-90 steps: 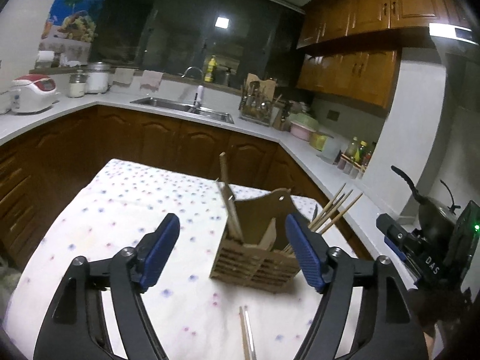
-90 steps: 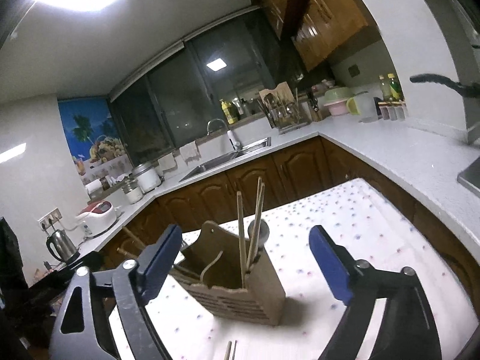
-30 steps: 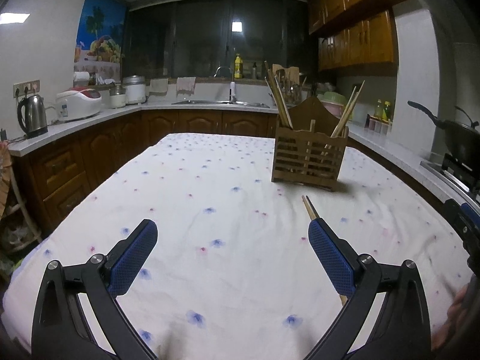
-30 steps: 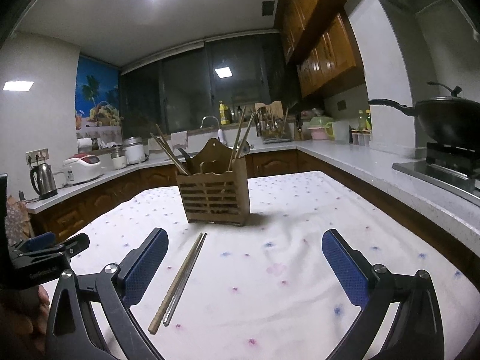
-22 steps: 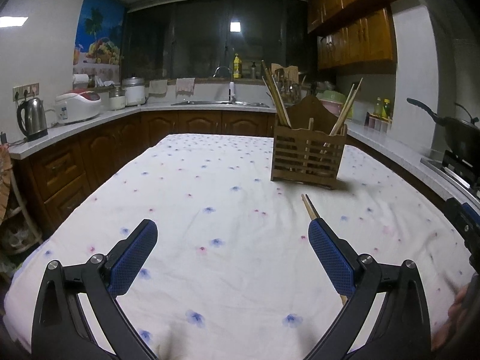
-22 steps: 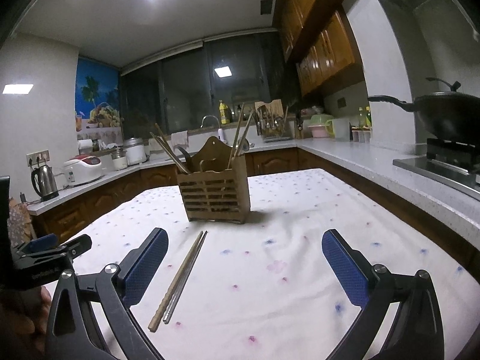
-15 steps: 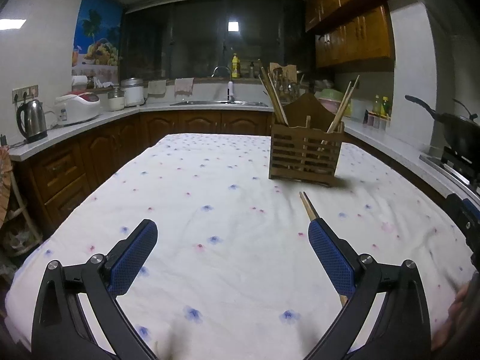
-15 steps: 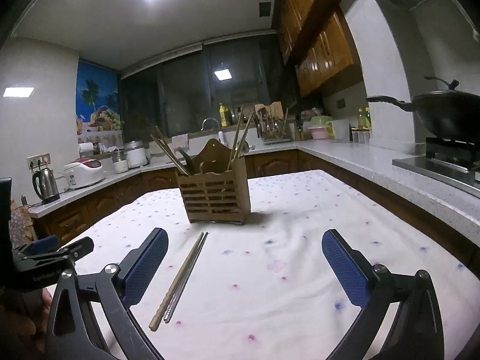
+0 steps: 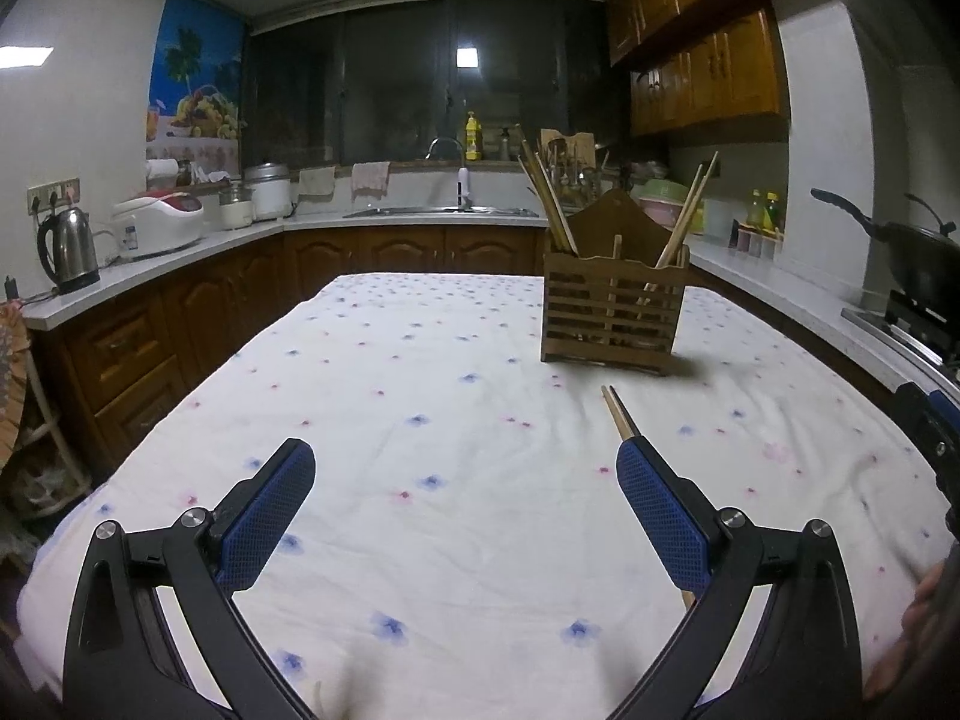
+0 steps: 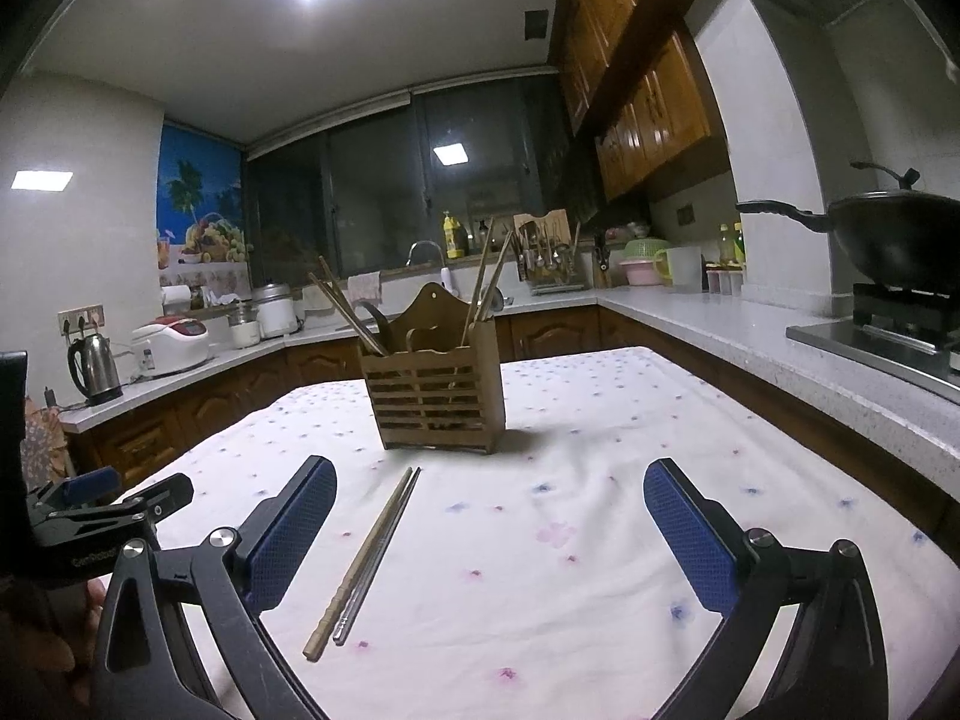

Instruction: Organize utensils

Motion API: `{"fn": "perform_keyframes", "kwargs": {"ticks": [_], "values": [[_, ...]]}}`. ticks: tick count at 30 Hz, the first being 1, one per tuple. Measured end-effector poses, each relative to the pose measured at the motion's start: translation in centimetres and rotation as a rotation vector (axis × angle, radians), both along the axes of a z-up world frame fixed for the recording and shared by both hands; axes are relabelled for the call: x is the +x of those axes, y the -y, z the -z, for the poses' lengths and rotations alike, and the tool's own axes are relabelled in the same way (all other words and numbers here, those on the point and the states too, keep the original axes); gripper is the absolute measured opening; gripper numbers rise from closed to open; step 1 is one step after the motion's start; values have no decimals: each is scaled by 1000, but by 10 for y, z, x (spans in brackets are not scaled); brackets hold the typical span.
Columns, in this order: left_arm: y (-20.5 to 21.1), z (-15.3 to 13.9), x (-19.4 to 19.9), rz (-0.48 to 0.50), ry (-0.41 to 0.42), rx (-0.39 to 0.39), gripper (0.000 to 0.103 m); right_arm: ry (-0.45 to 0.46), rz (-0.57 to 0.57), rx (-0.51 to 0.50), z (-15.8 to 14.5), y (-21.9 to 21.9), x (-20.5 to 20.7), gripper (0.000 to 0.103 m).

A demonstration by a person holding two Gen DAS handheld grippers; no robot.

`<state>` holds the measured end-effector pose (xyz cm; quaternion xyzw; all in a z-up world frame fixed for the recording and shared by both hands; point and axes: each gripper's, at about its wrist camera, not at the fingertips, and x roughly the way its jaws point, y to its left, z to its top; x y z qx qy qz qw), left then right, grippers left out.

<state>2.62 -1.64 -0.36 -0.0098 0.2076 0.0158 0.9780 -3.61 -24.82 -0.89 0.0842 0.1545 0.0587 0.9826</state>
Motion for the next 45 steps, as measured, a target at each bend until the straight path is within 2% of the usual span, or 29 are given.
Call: {"fn": "perform_keyframes", "kwargs": {"ticks": [22,45], "values": [[4,-10,-5,-10,32,36,103,27,-17,-10,-5,-6,-5,103],[7,-10,-6,-24,29,42,103,29,-26,-7,-5,-8,-6,103]]}}
